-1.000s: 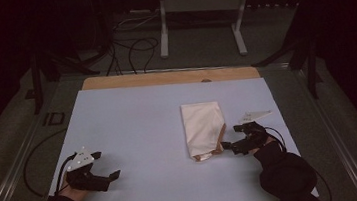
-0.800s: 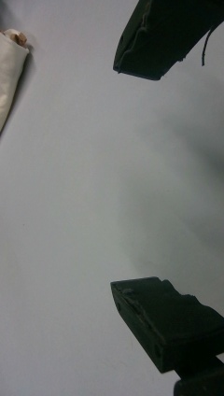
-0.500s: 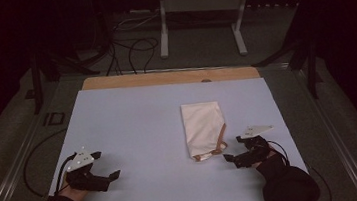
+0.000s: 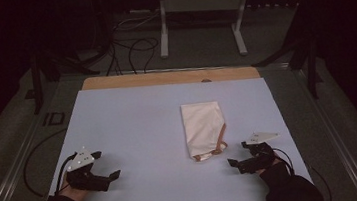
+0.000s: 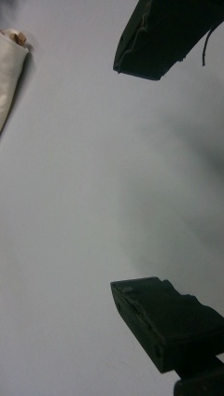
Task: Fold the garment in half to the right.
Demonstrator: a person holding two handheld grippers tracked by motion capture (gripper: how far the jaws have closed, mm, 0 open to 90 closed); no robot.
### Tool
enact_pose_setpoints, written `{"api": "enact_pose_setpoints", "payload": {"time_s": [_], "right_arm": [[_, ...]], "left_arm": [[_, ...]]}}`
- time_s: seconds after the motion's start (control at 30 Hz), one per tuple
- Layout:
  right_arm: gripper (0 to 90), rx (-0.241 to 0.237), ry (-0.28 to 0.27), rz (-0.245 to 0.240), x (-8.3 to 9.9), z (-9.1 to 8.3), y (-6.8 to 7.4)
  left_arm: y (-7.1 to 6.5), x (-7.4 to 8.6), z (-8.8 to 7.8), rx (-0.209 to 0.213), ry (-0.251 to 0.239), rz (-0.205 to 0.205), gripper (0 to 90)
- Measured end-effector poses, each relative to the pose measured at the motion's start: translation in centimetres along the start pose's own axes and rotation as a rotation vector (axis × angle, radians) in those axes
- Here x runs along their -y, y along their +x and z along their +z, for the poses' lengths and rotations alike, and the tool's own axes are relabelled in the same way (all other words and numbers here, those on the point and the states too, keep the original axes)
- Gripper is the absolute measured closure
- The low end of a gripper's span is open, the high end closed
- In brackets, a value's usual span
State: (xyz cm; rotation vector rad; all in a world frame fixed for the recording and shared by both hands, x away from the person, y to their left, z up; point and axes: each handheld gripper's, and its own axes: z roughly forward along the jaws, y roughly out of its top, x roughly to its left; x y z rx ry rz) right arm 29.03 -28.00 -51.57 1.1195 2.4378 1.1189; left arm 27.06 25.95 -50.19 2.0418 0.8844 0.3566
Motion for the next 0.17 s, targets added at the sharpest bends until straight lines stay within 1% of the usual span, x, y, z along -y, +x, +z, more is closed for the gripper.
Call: {"api": "enact_pose_setpoints", "payload": {"time_s": [0.1,0.17], "right_arm": [[9.6,0.006,0.005,0.006,0.07,0.04,-0.18],[9.6,0.014,-0.005,0.007,0.02,-0.07,-0.21]], "left_arm": [[-0.02,0.01,0.06,0.001,0.001,-0.001,0.1],[-0.01,-0.01,0.08,0.001,0.001,0.000,0.1]]}}
